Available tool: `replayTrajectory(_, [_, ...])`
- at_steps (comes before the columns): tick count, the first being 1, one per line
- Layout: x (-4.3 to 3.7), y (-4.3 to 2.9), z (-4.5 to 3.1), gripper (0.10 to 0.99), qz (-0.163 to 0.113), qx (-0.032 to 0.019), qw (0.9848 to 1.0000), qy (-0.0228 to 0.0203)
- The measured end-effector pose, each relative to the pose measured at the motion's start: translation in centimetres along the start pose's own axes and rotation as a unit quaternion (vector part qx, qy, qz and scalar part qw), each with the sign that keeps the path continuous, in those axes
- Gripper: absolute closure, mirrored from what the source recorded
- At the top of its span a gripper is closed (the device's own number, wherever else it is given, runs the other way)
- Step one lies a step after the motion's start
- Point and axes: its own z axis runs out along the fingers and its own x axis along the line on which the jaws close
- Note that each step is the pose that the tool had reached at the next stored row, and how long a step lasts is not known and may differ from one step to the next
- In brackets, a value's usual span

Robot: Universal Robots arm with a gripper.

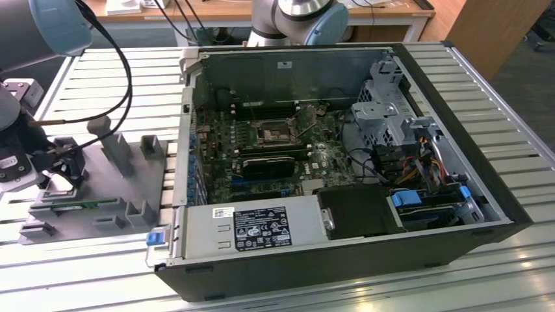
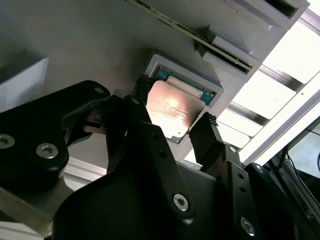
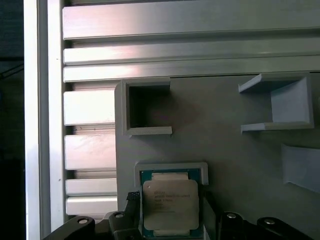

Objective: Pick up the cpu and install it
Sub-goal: 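Pick up the cpu and move it towards the insertion slot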

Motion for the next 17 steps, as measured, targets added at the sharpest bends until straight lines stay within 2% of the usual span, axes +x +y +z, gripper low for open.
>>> replayTrajectory(1, [0.00, 0.00, -0.02, 0.478, 0.000, -0.0001, 1.0000, -0.0001])
replayTrajectory(13, [0.21, -0.03, 0.21, 0.478, 0.000, -0.0001, 1.0000, -0.0008])
replayTrajectory(16, [0.22, -0.02, 0.21, 0.494, 0.000, -0.0011, 1.0000, -0.0007])
replayTrajectory(17, [0.22, -0.02, 0.22, 0.545, 0.000, -0.0015, 1.0000, -0.0008])
